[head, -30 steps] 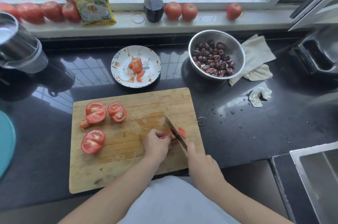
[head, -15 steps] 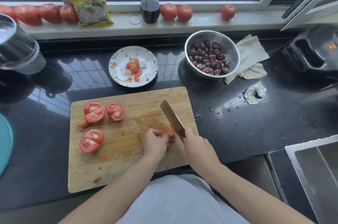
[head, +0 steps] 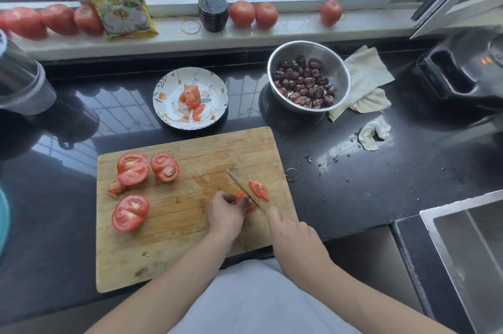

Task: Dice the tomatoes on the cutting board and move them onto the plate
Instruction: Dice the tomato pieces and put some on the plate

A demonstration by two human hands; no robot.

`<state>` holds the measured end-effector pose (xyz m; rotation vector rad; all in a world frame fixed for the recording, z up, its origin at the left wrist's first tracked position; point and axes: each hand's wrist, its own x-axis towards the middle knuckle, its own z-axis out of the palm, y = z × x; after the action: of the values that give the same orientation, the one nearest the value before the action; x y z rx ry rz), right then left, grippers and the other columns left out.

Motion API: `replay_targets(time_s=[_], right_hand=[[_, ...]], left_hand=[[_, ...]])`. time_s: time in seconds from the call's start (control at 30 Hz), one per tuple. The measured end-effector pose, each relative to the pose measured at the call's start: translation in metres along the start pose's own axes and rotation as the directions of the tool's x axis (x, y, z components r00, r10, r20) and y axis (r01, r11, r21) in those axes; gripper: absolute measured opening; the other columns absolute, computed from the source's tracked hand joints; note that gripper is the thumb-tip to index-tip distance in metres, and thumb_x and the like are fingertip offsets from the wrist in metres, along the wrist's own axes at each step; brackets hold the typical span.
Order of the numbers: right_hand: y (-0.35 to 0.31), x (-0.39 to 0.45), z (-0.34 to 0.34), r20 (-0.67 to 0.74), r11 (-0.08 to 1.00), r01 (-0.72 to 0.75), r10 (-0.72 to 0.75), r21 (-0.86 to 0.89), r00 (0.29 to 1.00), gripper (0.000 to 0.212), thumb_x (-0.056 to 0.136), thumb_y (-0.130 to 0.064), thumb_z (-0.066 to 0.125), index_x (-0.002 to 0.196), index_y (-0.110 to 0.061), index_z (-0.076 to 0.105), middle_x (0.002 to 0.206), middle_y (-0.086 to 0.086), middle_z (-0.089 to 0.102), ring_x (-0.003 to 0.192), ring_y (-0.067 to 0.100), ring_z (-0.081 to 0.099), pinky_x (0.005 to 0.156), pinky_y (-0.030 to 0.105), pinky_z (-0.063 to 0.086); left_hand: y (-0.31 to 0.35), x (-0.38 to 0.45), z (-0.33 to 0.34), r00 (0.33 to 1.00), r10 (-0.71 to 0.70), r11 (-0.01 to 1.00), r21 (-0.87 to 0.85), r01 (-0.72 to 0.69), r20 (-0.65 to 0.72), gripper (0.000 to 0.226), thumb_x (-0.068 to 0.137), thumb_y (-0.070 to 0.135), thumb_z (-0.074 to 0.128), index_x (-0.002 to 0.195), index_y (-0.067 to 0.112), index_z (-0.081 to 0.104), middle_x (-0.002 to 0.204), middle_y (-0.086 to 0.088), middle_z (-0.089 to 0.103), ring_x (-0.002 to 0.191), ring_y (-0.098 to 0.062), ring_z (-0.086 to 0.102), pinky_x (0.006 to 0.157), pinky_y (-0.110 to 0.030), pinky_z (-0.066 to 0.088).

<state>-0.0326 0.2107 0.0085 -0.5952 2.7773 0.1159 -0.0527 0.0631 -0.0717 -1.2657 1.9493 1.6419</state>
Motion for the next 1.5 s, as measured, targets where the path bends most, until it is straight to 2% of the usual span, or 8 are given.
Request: replay_targets(time_s=[0.13, 0.27, 0.33, 0.63, 0.87, 1.03, 1.4, 1.5], right_hand=[[0.007, -0.012, 0.002, -0.089, 0.998, 0.018, -0.013, 0.053, 0.996, 0.037, 0.043, 0.005, 0.051, 0.072, -0.017, 0.044, 0.055, -0.005, 0.014, 0.022, 0.018, 0.029, 0.049, 0.021, -0.01], [-0.009, 0.008, 0.014, 0.07, 0.997, -0.022, 0.017, 0.069, 0.997, 0.042, 0.055, 0.004, 0.068, 0.085, -0.018, 0.049, 0.054, -0.003, 0.047, 0.036, 0.02, 0.054, 0.033, 0.024, 0.023], [-0.017, 0.027, 0.02, 0.016, 0.996, -0.011, 0.009, 0.087, 1.0, 0.035, 0.072, 0.003, 0.058, 0.096, -0.018, 0.043, 0.066, -0.001, 0.057, 0.048, 0.022, 0.061, 0.039, 0.031, 0.042], [0.005, -0.001, 0.003, 0.246, 0.995, -0.015, -0.01, 0.1, 0.969, 0.034, 0.09, 0.003, 0.042, 0.115, -0.019, 0.033, 0.103, 0.001, 0.061, 0.091, 0.029, 0.067, 0.062, 0.034, 0.037], [-0.018, 0.056, 0.018, 0.091, 0.962, -0.027, 0.002, 0.273, 0.996, 0.036, 0.101, -0.013, 0.028, 0.136, -0.02, 0.028, 0.116, 0.005, 0.062, 0.09, 0.039, 0.067, 0.07, 0.047, 0.052], [-0.006, 0.05, 0.018, 0.058, 0.943, -0.088, 0.073, 0.32, 0.996, 0.02, 0.102, -0.014, 0.034, 0.119, -0.022, 0.026, 0.095, 0.006, 0.069, 0.086, 0.035, 0.066, 0.066, 0.04, 0.041], [0.003, 0.016, 0.005, 0.021, 0.983, -0.01, 0.006, 0.185, 1.0, 0.027, 0.098, -0.011, 0.047, 0.101, -0.026, 0.025, 0.064, -0.005, 0.045, 0.067, 0.033, 0.063, 0.053, 0.035, 0.03], [-0.003, 0.01, 0.001, 0.094, 0.986, 0.006, -0.022, 0.169, 0.995, 0.028, 0.092, 0.0, 0.037, 0.102, -0.023, 0.026, 0.072, -0.004, 0.045, 0.076, 0.032, 0.064, 0.058, 0.037, 0.035]], left_hand=[[0.003, -0.003, -0.001, 1.0, -0.006, 1.0, -0.007, 0.006, 0.012, 0.026, 0.089, 0.038, 0.081, 0.095, 0.02, 0.063, 0.091, 0.002, 0.077, 0.084, -0.017, 0.074, 0.069, -0.034, 0.054], [0.006, -0.006, -0.002, 1.0, 0.001, 1.0, 0.005, -0.001, -0.004, 0.022, 0.091, 0.033, 0.08, 0.095, 0.018, 0.064, 0.089, 0.002, 0.074, 0.079, -0.014, 0.072, 0.073, -0.038, 0.058], [0.007, -0.006, -0.002, 1.0, 0.018, 0.999, 0.027, -0.018, -0.011, 0.021, 0.091, 0.031, 0.079, 0.097, 0.017, 0.065, 0.089, 0.003, 0.072, 0.079, -0.013, 0.069, 0.073, -0.034, 0.057], [0.003, -0.002, -0.001, 1.0, 0.003, 1.0, -0.007, -0.003, 0.016, 0.026, 0.085, 0.034, 0.083, 0.094, 0.018, 0.065, 0.088, 0.003, 0.076, 0.084, -0.019, 0.075, 0.084, -0.047, 0.061], [0.007, -0.006, -0.002, 0.999, 0.039, 0.999, 0.013, -0.039, -0.018, 0.02, 0.093, 0.03, 0.077, 0.092, 0.018, 0.061, 0.088, 0.003, 0.071, 0.078, -0.014, 0.068, 0.065, -0.03, 0.052], [0.003, -0.007, -0.001, 1.0, 0.013, 1.0, -0.011, -0.012, 0.003, 0.026, 0.087, 0.032, 0.082, 0.093, 0.017, 0.063, 0.085, 0.001, 0.076, 0.082, -0.019, 0.076, 0.083, -0.047, 0.062], [-0.001, -0.004, -0.005, 1.0, -0.004, 1.0, 0.012, 0.003, 0.023, 0.023, 0.091, 0.043, 0.077, 0.1, 0.026, 0.063, 0.097, 0.007, 0.073, 0.093, -0.015, 0.072, 0.088, -0.042, 0.06], [-0.001, -0.001, -0.004, 1.0, 0.002, 0.999, 0.05, -0.002, -0.002, 0.022, 0.09, 0.038, 0.077, 0.099, 0.024, 0.063, 0.098, 0.004, 0.072, 0.094, -0.02, 0.07, 0.088, -0.045, 0.06]])
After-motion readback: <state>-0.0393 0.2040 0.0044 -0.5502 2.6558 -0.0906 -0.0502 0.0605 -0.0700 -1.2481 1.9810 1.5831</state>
